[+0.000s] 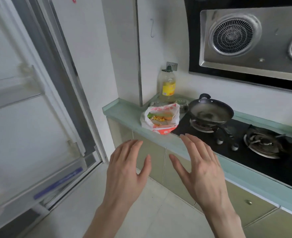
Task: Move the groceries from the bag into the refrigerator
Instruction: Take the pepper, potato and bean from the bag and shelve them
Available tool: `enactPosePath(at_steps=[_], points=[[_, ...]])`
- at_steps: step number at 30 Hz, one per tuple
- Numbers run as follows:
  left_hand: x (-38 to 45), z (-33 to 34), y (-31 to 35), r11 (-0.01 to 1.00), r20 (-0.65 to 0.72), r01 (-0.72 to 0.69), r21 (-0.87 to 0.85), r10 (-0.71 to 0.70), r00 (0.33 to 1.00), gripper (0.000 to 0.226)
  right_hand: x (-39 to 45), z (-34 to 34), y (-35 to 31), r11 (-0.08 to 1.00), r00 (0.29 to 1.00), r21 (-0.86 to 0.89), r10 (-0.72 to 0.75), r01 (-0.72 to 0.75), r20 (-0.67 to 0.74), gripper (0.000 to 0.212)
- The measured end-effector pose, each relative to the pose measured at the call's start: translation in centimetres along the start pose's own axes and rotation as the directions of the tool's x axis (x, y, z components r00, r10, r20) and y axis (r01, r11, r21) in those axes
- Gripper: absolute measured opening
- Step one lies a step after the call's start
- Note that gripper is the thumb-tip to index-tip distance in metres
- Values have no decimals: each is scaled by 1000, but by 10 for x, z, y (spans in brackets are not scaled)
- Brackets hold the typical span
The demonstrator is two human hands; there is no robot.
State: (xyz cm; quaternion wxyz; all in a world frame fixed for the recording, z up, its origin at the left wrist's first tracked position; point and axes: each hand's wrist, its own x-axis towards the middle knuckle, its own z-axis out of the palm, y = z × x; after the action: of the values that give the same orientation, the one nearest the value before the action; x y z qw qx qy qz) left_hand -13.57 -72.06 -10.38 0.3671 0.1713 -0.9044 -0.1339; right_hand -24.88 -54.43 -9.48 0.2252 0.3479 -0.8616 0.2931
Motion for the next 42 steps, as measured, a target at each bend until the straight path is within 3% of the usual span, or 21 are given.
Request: enactPosePath(at_steps=[23, 31, 37, 42], points=[[213, 217, -77, 989, 104, 83, -125, -70, 992, 41, 218, 174, 123, 996, 985, -19, 93, -91, 146, 52], [257, 274, -96, 971, 228, 148, -188, -103, 968, 39, 266, 227, 159, 991, 963, -7, 132, -134, 234, 49], [282, 323, -116, 962, 400, 212, -174, -128, 908, 41, 300, 272, 186, 985, 940, 34, 148, -167, 306, 44], [306, 378, -136, 936, 579, 313, -160, -168, 798, 33, 332, 317, 216, 984, 897, 19, 151, -175, 416, 44]])
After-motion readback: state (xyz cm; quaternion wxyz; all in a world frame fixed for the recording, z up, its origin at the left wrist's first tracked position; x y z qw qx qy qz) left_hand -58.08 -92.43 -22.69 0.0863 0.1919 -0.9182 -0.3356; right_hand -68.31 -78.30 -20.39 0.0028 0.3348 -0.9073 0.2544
